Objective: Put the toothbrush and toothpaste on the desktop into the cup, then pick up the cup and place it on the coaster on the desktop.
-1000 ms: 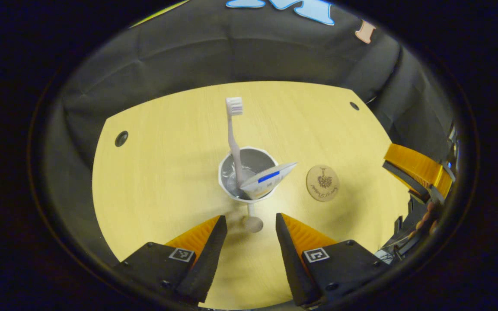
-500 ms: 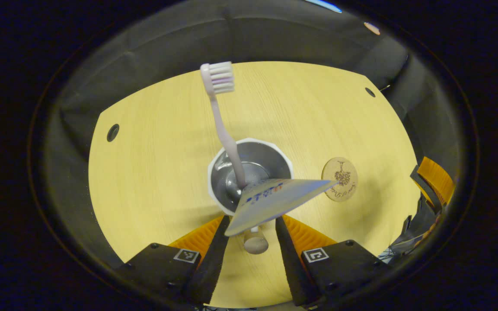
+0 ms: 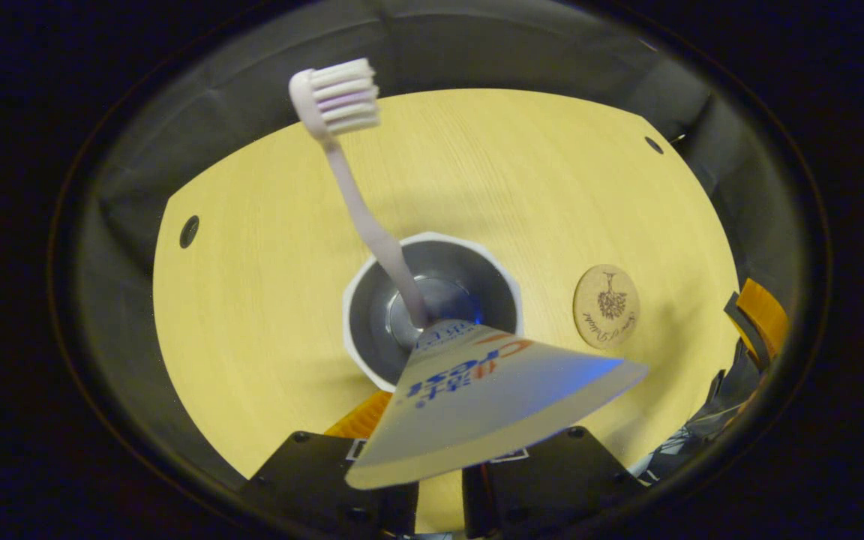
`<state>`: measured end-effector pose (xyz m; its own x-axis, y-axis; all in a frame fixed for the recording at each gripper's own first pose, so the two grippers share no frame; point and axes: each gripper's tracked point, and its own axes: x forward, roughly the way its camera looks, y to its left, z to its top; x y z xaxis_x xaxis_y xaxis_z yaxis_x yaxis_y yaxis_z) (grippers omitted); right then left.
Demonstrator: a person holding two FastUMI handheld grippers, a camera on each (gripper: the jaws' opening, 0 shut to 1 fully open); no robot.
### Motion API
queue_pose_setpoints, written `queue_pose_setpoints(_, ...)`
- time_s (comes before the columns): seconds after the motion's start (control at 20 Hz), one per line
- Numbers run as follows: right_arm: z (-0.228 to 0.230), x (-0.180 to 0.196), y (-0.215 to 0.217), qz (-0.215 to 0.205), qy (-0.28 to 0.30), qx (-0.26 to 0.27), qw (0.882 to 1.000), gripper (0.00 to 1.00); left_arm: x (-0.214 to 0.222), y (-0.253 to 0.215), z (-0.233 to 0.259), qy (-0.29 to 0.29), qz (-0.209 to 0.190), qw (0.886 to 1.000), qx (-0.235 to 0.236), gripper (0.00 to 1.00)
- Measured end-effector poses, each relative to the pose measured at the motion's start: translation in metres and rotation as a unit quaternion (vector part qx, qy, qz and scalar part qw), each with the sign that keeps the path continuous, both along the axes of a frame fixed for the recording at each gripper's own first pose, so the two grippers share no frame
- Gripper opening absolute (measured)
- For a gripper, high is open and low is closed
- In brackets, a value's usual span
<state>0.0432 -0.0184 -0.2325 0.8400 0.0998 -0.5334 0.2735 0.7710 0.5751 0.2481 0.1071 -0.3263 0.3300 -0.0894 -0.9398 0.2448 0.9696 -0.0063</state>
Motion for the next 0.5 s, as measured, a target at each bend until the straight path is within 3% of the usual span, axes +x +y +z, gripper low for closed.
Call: queue_pose_setpoints(0.5, -0.009, 0.001, 0.001, 0.005, 0.014, 0.004, 1.000, 0.71, 0.001, -0.016, 0.009, -0.014, -0.006, 1.000, -0.021, 0.40)
